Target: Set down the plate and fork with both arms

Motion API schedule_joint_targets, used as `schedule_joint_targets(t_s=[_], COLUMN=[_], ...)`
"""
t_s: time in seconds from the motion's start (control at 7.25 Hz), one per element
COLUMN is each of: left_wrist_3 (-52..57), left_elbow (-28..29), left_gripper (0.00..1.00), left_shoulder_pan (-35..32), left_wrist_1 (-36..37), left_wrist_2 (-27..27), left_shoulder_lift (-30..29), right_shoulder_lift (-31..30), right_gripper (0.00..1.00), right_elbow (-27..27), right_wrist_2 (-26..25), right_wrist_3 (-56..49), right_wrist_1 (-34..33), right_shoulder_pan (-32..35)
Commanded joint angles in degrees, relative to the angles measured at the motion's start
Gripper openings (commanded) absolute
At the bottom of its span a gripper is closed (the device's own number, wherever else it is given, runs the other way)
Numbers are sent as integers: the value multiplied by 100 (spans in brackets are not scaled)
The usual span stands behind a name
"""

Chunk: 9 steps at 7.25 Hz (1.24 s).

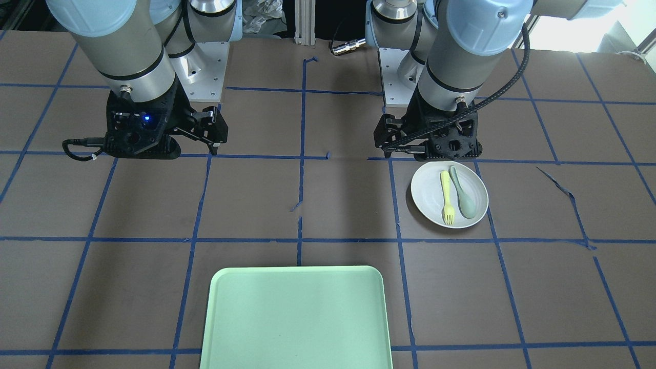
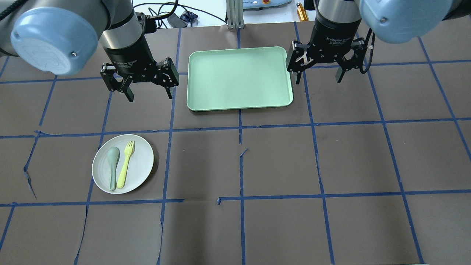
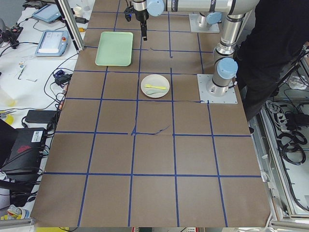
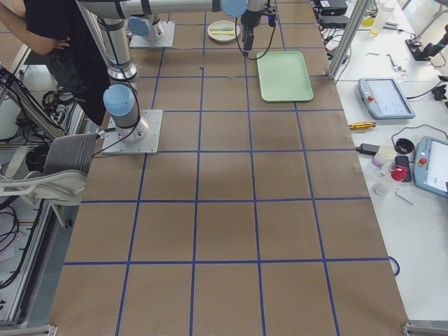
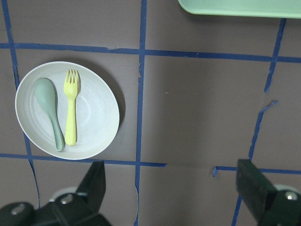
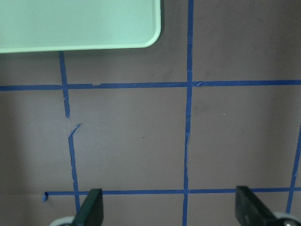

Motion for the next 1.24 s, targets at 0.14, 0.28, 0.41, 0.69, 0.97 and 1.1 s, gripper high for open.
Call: schedule_joint_targets(t_s=[0.14, 0.28, 0.41, 0.69, 0.97, 1.1], left_wrist_3=[1, -7, -7, 71, 72, 89], left_elbow=[-1, 8, -1, 17, 8, 34], left_gripper=[100, 100, 100, 100, 100, 100], left_shoulder_pan=[0, -9, -18, -18, -9, -9], left_wrist_1=[0, 0, 0, 18, 87, 88], left_wrist_2=[7, 7, 7, 7, -19, -11], left_shoulder_lift=[17, 44, 9, 35, -35, -26], right_shoulder_lift=[-1, -1, -1, -1, 69, 43], right_gripper=[100, 100, 100, 100, 100, 100], right_elbow=[0, 0, -9, -9, -9, -9], right_wrist_2=[0, -8, 61, 27, 79, 53], right_wrist_3=[0, 0, 0, 9, 0, 0], right_wrist_1=[-14, -23, -58, -23, -49, -23], right_shoulder_pan=[-2, -2, -2, -11, -37, -37])
